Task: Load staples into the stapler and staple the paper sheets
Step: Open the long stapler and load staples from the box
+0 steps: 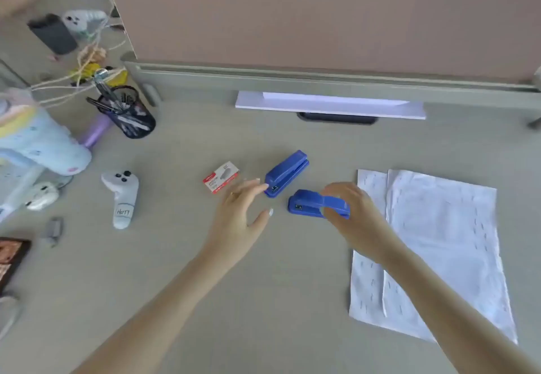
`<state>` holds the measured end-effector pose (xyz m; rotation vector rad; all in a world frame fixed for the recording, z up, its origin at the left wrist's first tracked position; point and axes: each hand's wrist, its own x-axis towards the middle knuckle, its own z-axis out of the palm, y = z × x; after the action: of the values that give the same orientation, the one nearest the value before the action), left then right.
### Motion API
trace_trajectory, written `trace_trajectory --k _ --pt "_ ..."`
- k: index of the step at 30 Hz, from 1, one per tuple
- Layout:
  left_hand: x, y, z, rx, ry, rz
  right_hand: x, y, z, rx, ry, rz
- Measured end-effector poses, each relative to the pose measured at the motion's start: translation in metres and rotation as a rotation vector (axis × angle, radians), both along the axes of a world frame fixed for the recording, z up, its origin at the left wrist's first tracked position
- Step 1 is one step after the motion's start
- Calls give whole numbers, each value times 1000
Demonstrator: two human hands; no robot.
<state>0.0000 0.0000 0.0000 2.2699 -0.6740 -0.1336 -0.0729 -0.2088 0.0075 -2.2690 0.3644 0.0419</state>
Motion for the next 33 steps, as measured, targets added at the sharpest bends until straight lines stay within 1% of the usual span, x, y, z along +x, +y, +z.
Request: trace_trajectory --k 2,3,5,7,8,11,12,13,16,20,27,33 --pt "1 -11 -17 -65 144 -25 11 8 -27 -159 -68 -47" --pt "2 -16 -28 -82 173 -59 15 11 -42 -225 -109 -72" --pt "5 -25 -50 -81 197 -147 23 22 -66 -279 -162 -104" --pt "12 -33 -76 -95 178 -194 29 27 -88 -281 -196 -160" --pt "16 -36 -87 -81 141 -211 31 28 -96 -325 -222 -182" --pt "22 -42 -110 -79 -28 -229 32 30 -117 -459 -339 -212" --pt "23 -42 -113 -94 -50 -229 33 30 -120 -462 -366 -220" --pt "25 -42 -114 -120 -34 -221 33 29 -122 -452 -393 -228" --pt "29 -40 -115 -177 69 -211 32 30 -124 -447 -458 -217" --pt "28 -39 -119 -140 2 -278 26 38 -124 -409 -510 -137" --pt "28 -31 -116 -266 87 -187 27 42 -124 -398 -576 -47" --pt "32 -20 -116 -194 0 -180 32 45 -131 -413 -598 -33"
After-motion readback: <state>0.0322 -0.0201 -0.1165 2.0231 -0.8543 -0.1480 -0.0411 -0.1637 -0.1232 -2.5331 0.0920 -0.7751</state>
